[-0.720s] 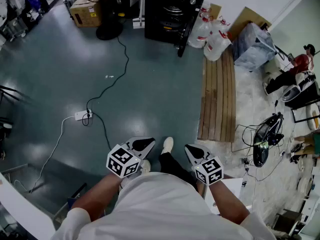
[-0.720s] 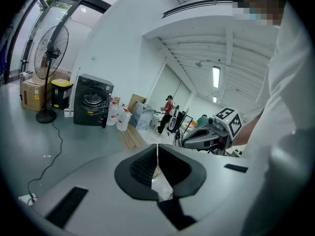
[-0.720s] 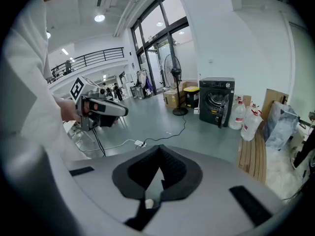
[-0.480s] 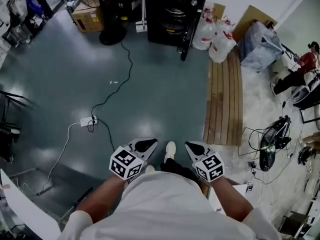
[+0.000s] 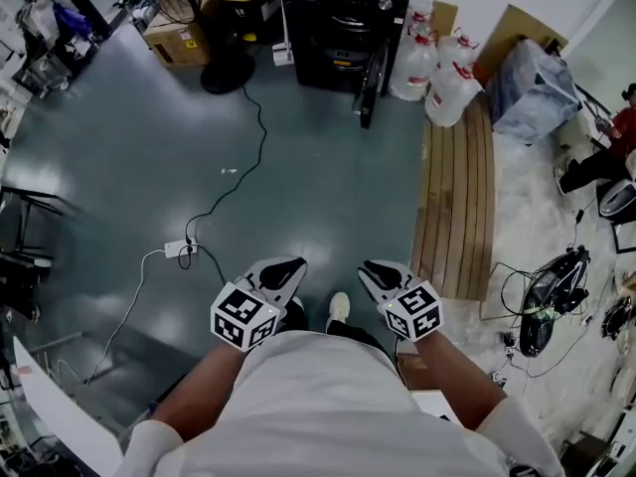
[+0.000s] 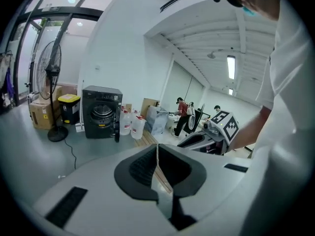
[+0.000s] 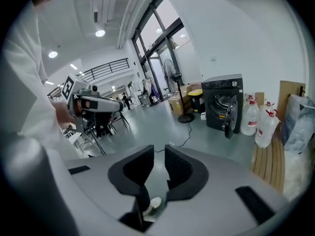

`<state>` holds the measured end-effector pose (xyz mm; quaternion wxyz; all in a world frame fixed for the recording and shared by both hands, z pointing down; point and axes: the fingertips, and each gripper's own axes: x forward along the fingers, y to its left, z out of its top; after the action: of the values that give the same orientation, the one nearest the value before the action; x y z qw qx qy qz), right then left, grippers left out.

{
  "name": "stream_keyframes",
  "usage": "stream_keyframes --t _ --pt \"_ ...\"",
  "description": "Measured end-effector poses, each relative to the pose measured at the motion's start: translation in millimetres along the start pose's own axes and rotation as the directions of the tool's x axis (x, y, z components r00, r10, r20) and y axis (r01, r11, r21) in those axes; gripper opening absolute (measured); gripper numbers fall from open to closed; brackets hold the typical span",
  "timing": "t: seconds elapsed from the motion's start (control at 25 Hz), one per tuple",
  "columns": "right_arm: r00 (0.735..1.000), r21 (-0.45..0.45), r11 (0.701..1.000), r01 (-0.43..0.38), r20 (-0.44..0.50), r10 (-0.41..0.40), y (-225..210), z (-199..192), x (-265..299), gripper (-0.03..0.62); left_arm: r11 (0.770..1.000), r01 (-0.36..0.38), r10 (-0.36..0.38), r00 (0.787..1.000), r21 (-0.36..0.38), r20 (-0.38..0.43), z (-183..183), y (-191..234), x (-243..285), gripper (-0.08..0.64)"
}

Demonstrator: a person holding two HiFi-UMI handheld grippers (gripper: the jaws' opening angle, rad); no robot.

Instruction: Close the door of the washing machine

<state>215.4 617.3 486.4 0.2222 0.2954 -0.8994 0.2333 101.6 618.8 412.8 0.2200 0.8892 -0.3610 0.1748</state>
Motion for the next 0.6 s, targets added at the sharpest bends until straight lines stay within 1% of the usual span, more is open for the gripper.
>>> stream_keyframes --t 0.16,0.28,0.48,0.6 --pt "1.000 0.027 0.999 0.023 0.012 -0.023 -33.2 23.5 22.1 0.072 0.999 0.007 -0.007 1.000 -0.036 -0.006 9.8 33.2 19.5 0.023" --pt "0.999 0.024 0.999 0.048 -0.001 -0.048 -59.8 45.0 46.8 0.068 0.998 0.028 -0.028 1.000 -0.054 -0.002 23.1 67.9 36.0 0.025" --pt "0.992 0.054 0.991 0.123 -0.016 -0.122 -110.6 87.9 88.3 0.071 0.994 0.095 -0.095 0.995 -0.050 -0.002 57.3 138.1 72.7 0.025" --pt "0.986 0.092 0.982 0.167 -0.009 -0.167 -136.5 122.9 118.1 0.075 0.991 0.135 -0.136 0.991 -0.015 -0.006 87.7 185.0 86.0 0.025"
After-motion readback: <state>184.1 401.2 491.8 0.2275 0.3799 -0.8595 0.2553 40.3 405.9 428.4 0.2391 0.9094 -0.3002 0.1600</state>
